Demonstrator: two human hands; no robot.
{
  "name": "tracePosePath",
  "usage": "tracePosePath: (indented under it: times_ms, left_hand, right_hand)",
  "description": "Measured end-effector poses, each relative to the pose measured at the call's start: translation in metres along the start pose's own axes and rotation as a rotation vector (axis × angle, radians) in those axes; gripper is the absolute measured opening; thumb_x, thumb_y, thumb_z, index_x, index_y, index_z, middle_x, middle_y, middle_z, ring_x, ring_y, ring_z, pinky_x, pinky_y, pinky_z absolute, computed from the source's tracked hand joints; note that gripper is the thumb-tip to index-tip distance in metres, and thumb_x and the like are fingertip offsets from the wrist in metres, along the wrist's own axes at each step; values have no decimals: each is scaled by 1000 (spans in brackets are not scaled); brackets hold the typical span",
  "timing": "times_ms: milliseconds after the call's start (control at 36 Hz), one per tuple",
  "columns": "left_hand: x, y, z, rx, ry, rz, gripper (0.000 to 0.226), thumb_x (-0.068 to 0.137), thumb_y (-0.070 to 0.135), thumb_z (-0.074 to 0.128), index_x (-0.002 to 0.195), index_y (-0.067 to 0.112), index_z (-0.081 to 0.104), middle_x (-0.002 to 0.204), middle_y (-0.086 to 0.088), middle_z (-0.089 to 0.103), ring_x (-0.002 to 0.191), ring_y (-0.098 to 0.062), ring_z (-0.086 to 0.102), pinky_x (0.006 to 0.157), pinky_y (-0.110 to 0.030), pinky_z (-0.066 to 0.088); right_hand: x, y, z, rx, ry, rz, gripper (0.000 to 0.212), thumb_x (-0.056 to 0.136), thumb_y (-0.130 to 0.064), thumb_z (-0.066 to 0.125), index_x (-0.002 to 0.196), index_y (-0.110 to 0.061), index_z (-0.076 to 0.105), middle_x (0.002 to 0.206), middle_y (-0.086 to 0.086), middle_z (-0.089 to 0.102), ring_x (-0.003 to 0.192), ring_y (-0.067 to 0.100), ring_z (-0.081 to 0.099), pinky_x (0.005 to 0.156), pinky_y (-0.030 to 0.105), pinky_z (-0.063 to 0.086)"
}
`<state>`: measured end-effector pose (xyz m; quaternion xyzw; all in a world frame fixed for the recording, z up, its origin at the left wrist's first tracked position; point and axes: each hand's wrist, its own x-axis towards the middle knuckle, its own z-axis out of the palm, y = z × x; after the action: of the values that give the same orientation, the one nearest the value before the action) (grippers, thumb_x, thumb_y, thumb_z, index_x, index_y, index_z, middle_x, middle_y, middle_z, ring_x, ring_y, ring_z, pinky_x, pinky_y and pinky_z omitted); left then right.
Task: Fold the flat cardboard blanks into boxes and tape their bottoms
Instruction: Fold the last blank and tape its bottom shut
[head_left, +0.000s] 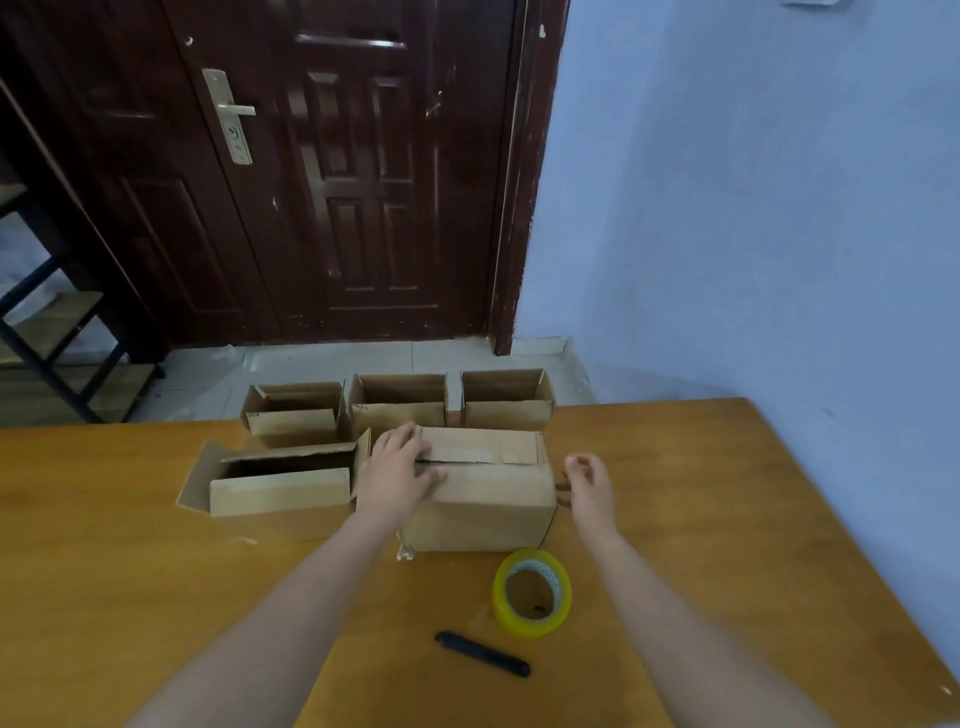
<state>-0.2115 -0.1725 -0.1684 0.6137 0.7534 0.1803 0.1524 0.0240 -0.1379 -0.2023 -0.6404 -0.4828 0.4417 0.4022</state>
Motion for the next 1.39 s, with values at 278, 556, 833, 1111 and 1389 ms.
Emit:
tracePosePath:
  times_ms: [278, 556, 833, 1111, 1389]
  left_hand:
    - [1, -1, 5, -32, -1, 4, 49, 91, 39, 56, 136, 20, 47, 153, 0, 30, 142, -20, 21, 114, -40, 23]
    - [0, -5, 7, -73, -13, -4, 49, 91, 39, 56, 136, 21, 47, 154, 2, 28, 142, -19, 19, 113, -42, 26]
    - [1, -7, 11, -90, -1, -2, 48, 91, 38, 56, 135, 21, 47, 153, 2, 28, 142, -18, 18, 112, -40, 27]
    - [0, -7, 10, -129, 2, 7, 47, 92, 36, 56, 135, 18, 48, 154, 1, 27, 142, -18, 18, 114, -37, 24]
    - [0, -7, 12, -146, 3, -7, 48, 92, 35, 57, 136, 19, 47, 154, 3, 27, 142, -17, 17, 114, -37, 23]
  right_hand:
    - [-52, 58, -12, -973, -354, -111, 19, 97, -26, 41, 85, -14, 51, 79, 5, 54, 58, 18, 42, 49, 28, 31]
    - [-85, 83, 34, -1358, -771, -483, 54, 94, -24, 48, 145, -16, 31, 155, 10, 15, 143, 30, 12, 115, 49, 16]
    - [-74, 77, 59, -1600, -778, -462, 49, 92, -2, 44, 139, -15, 40, 156, 8, 8, 143, 35, 0, 117, 51, 6]
    - [-74, 79, 66, -1552, -701, -405, 41, 92, -5, 46, 132, -15, 47, 152, 6, 17, 142, 32, 4, 115, 56, -4]
    - [-78, 91, 62, -1472, -729, -224, 67, 92, 2, 42, 147, -31, 22, 159, -3, -11, 142, 35, -21, 109, 68, -3]
